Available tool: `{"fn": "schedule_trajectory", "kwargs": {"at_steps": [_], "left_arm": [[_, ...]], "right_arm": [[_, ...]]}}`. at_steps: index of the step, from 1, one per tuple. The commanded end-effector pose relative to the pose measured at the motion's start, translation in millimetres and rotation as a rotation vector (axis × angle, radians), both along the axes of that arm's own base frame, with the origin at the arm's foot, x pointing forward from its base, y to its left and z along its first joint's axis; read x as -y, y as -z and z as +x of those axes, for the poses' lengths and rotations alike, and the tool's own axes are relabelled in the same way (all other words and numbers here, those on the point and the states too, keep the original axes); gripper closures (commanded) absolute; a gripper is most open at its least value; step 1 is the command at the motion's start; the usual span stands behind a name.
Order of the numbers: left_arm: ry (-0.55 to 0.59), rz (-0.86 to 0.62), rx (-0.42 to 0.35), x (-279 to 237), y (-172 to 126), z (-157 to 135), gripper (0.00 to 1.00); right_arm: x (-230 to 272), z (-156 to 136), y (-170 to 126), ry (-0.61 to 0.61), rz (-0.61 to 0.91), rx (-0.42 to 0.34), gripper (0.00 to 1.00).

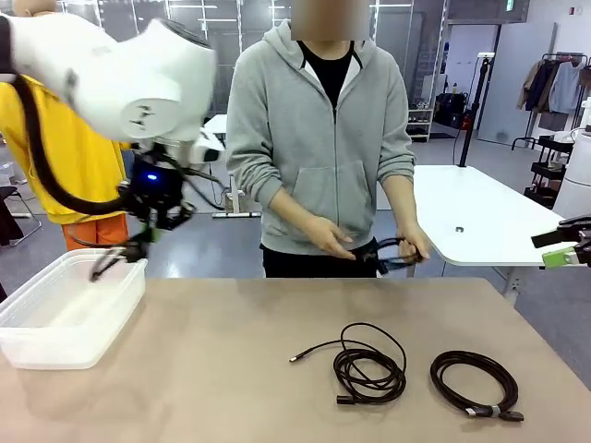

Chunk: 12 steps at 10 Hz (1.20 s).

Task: Organize and store the cables.
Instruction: Place the Power Cable into the Organizing box.

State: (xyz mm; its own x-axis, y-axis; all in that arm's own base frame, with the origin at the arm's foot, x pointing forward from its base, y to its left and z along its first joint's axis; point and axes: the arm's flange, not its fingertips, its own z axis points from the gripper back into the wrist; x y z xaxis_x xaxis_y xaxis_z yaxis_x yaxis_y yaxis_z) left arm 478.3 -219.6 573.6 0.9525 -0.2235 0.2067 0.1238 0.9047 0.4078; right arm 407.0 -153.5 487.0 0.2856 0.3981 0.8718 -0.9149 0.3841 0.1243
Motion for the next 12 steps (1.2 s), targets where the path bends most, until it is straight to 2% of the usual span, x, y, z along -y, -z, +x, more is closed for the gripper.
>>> {"fn": "schedule_trajectory", "kwargs": {"at_steps": [1, 3, 4, 5, 8, 9, 10, 11, 12], "left_arm": [[0.121, -0.004, -0.006, -57, 3, -19, 1.0], [0.163, -0.042, -0.06, -80, 8, -21, 1.0], [0.167, -0.049, -0.071, -69, 15, -20, 1.0], [0.109, 0.008, -0.039, -78, -2, -17, 1.0], [0.109, 0.008, -0.039, -78, -2, -17, 1.0], [0.131, -0.011, -0.056, -78, 6, -18, 0.82], [0.136, 0.026, 0.013, -83, 14, -3, 0.82], [0.17, 0.039, 0.058, -106, 15, 10, 0.82], [0.153, 0.039, 0.08, -127, 18, 18, 0.82]], "right_arm": [[-2, -3, 0, 0.0, 0.006, 0.012, 0.0], [-2, -3, 0, 0.0, 0.006, 0.012, 0.0], [-2, -3, 0, 0.0, 0.006, 0.012, 0.0], [-2, -3, 0, 0.0, 0.006, 0.012, 0.0], [-2, -3, 0, 0.0, 0.006, 0.012, 0.0], [-2, -3, 0, 0.0, 0.006, 0.012, 0.0], [-2, -3, 0, 0.0, 0.006, 0.012, 0.0], [-2, -3, 0, 0.0, 0.006, 0.012, 0.0], [-2, -3, 0, 0.0, 0.006, 0.012, 0.0]]}}
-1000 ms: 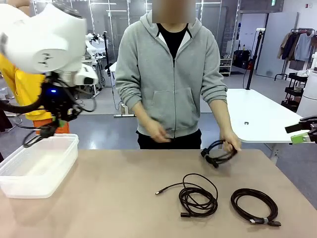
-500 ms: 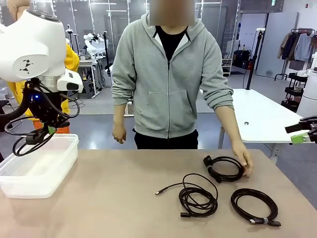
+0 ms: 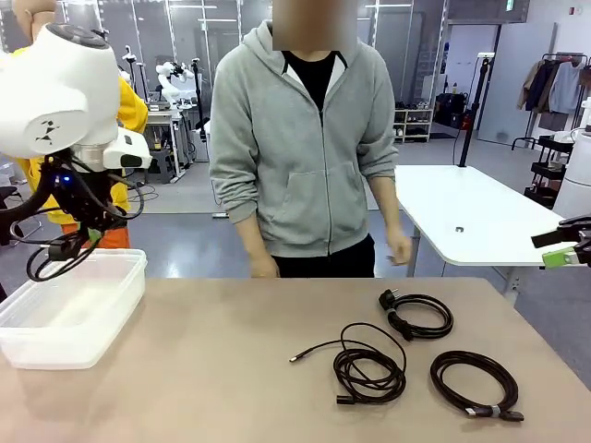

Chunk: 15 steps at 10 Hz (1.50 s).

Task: Organize and store the cables.
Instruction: Place the Power Cable into the Organizing box.

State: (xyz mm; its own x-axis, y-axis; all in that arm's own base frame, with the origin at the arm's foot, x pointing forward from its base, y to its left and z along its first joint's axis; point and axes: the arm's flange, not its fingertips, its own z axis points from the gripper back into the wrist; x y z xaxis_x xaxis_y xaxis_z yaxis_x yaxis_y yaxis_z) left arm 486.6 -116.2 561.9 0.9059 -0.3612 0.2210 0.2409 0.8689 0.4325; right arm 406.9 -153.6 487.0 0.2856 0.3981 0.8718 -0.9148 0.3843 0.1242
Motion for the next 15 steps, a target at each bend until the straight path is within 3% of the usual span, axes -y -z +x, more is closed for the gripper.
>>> {"fn": "schedule_trajectory", "kwargs": {"at_steps": [1, 4, 6, 7, 9, 13, 14, 15], "left_arm": [[0.003, -0.04, 0.051, -42, 15, 21, 0.82], [-0.152, -0.103, 0.018, -71, 54, 69, 0.82], [-0.165, -0.121, -0.027, -72, 87, 81, 0.82], [-0.226, -0.07, -0.021, -77, 101, 90, 0.82], [-0.247, -0.12, -0.079, -81, 110, 96, 0.82], [-0.258, -0.109, -0.093, -80, 118, 101, 0.21], [-0.261, -0.106, -0.085, -79, 118, 101, 0.07], [-0.267, -0.112, -0.084, -78, 117, 99, 0.0]], "right_arm": [[-2, -3, 0, 0.0, 0.006, 0.012, 0.0], [-2, -3, 0, 0.0, 0.006, 0.012, 0.0], [-2, -3, 0, 0.0, 0.006, 0.012, 0.0], [-2, -3, 0, 0.0, 0.006, 0.012, 0.0], [-2, -3, 0, 0.0, 0.006, 0.012, 0.0], [-2, -3, 0, 0.0, 0.006, 0.012, 0.0], [-2, -3, 0, 0.0, 0.006, 0.012, 0.0], [-2, -3, 0, 0.0, 0.006, 0.012, 0.0]]}}
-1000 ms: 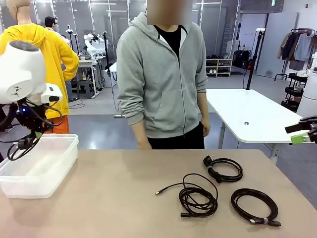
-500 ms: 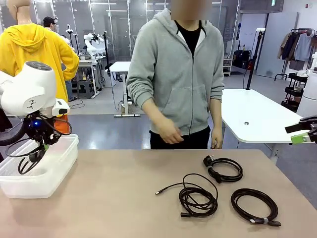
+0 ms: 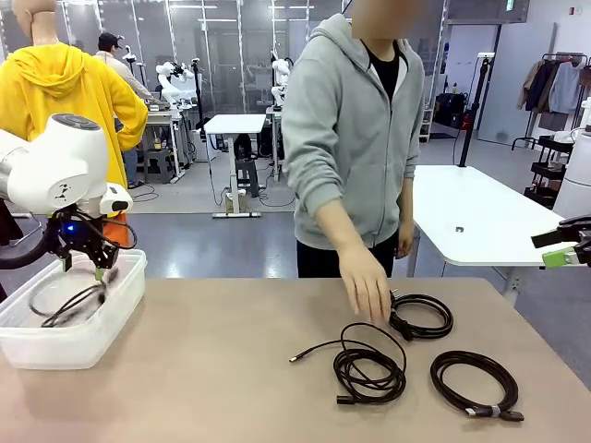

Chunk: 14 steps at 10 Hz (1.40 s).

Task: Organize and store the cables.
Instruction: Place the Power Cable into the Organizing box.

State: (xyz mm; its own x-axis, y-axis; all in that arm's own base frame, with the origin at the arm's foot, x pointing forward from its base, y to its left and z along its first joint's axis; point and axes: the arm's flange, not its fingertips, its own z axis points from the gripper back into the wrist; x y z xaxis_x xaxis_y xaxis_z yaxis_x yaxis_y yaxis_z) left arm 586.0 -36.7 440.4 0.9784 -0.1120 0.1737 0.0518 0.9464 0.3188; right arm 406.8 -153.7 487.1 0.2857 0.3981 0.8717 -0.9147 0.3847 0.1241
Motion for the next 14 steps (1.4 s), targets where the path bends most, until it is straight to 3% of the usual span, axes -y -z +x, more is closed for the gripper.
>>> {"fn": "schedule_trajectory", "kwargs": {"at_steps": [1, 2, 5, 6, 7, 14], "left_arm": [[-0.025, -0.015, -0.01, 4.7, -5.4, -3.0, 0.17], [-0.031, -0.014, -0.006, 6.8, -5.2, -4.5, 0.0], [-0.059, -0.015, -0.005, 14.1, -1.9, -8.5, 0.0], [-0.186, 0.0, 0.015, 14.0, 2.0, -4.6, 0.0], [-0.025, -0.008, 0.006, 10.1, -1.5, -2.1, 0.0], [-0.025, -0.008, 0.006, 10.1, -1.5, -2.1, 0.0]], "right_arm": [[-2.3, -2.5, 0.2, -0.001, 0.006, 0.012, 0.0], [-2.3, -2.5, 0.2, -0.001, 0.006, 0.012, 0.0], [-2.3, -2.5, 0.2, -0.001, 0.006, 0.012, 0.0], [-2.3, -2.5, 0.2, -0.001, 0.006, 0.012, 0.0], [-2.3, -2.5, 0.2, -0.001, 0.006, 0.012, 0.0], [-2.3, -2.5, 0.2, -0.001, 0.006, 0.012, 0.0]]}}
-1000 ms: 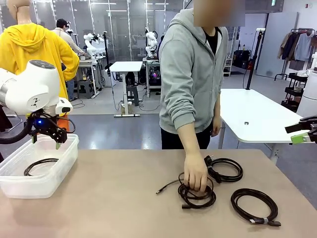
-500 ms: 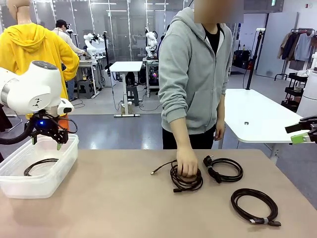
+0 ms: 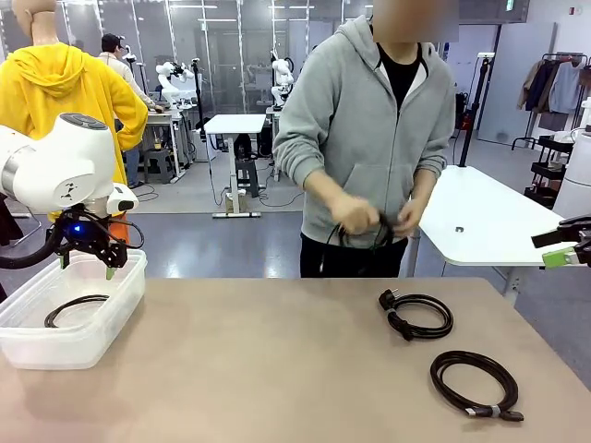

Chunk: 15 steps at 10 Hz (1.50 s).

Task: Organize and store the cables.
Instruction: Place the Power Cable into the Organizing box.

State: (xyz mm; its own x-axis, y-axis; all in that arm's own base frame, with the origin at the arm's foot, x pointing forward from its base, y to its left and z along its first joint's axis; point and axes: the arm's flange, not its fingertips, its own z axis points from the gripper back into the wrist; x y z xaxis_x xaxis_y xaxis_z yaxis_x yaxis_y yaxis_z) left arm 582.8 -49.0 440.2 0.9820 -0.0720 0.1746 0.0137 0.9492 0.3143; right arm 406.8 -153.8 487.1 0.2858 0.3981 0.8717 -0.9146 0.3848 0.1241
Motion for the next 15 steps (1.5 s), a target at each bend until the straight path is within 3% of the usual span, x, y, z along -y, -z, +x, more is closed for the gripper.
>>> {"fn": "schedule_trajectory", "kwargs": {"at_steps": [1, 9, 10, 11, 12, 15], "left_arm": [[0.015, -0.003, 0.006, -2, -2, 1, 0.0], [0.0, 0.0, 0.0, 0, 0, 0, 0.0], [0.09, -0.045, 0.046, -5, -26, -22, 0.0], [0.163, -0.084, 0.068, -9, -46, -45, 0.0], [0.22, -0.122, 0.086, -16, -62, -68, 0.0], [0.42, -0.353, 0.012, -60, -101, -145, 0.0]], "right_arm": [[-2, -2, 0, -0.001, 0.006, 0.012, 0.0], [-2, -2, 0, -0.001, 0.006, 0.012, 0.0], [0, 0, 0, 0.0, 0.0, 0.0, 0.0], [-9, -5, -15, 0.088, -0.088, -0.069, 0.0], [-16, 2, -23, 0.114, -0.065, -0.11, 0.0], [-54, 67, -16, 0.14, -0.133, -0.312, 0.0]]}}
